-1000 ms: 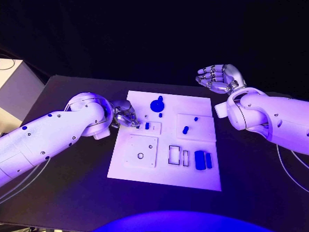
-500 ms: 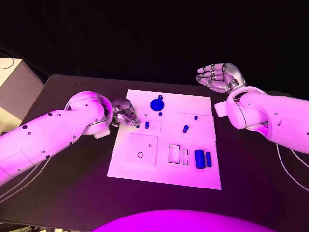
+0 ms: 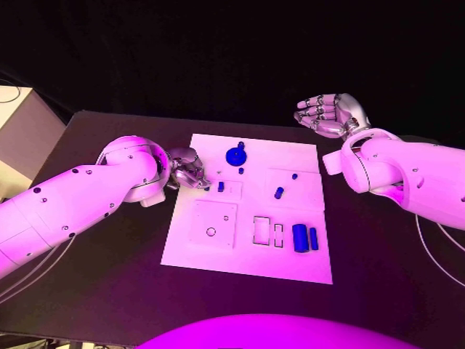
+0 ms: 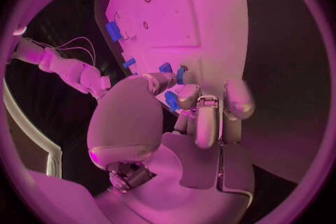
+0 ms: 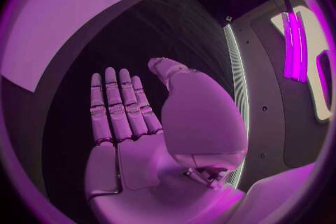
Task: Assemble the parts on the task board
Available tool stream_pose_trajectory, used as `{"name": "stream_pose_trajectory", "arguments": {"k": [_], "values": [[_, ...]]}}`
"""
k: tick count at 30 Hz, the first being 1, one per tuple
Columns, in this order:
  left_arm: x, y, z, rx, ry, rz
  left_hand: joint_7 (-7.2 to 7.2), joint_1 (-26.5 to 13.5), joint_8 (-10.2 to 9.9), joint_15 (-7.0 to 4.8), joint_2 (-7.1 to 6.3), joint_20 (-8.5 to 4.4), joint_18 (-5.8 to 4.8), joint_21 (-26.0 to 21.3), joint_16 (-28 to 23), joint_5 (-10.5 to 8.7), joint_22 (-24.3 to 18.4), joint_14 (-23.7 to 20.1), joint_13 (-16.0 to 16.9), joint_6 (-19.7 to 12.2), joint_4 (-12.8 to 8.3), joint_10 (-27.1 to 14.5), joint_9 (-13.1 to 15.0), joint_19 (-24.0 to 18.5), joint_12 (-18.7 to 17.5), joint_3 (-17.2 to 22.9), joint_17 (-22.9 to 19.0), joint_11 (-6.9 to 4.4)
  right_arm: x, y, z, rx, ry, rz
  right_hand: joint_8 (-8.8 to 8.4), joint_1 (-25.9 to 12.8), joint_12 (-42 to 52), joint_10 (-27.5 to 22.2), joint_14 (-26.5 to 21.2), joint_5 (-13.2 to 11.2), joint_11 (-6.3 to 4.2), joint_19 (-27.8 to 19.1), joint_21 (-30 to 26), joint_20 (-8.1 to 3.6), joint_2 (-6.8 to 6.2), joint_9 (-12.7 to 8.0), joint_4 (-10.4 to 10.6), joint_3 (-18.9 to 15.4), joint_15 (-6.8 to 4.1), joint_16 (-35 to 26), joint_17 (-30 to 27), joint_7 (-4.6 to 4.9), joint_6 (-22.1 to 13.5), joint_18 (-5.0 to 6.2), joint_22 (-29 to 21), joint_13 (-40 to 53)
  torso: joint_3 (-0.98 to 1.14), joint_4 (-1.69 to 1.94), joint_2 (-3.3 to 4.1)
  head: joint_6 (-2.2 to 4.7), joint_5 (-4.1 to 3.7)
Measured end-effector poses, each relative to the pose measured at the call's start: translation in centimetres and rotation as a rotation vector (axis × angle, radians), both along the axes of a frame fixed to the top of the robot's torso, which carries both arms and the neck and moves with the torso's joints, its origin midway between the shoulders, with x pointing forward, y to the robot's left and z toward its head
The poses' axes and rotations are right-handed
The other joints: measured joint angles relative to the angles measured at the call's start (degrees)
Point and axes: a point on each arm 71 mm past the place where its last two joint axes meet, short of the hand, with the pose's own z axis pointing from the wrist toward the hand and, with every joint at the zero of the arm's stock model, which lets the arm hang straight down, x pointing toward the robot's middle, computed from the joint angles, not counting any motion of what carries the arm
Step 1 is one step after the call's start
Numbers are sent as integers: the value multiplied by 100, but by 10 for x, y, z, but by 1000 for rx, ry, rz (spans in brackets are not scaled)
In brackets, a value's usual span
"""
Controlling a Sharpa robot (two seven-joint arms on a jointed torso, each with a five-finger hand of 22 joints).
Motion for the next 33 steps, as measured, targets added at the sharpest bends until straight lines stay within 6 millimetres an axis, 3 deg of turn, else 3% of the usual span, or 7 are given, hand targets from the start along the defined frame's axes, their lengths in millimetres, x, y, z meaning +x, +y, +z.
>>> {"name": "stream_pose_trajectory", "arguments": {"k": [21, 33], "values": [[0, 0, 0, 18, -13, -3, -11, -27, -31, -21, -27, -20, 0, 62, 0, 61, 108, 21, 89, 31, 16, 82, -32, 61, 42, 16, 0, -2, 0, 0, 0, 0, 1, 0, 0, 0, 0, 0, 0, 0, 0, 0, 0, 0, 0, 1, 0, 0, 0, 0, 1, 0, 0, 0, 0, 0, -7, 2, -3, -4, 2], [0, -1, 0, 13, -9, -2, -12, -28, -31, -20, -28, -20, 0, 62, 0, 61, 108, 20, 99, 54, 16, 97, -44, 61, 58, 16, 0, 7, 0, 0, 0, 0, 1, 1, 23, 0, 0, 0, 0, 0, 0, 0, 0, 0, 0, -5, 0, 0, 0, -23, -14, 0, 0, 0, -15, 0, -1, 0, -1, -13, -2]]}}
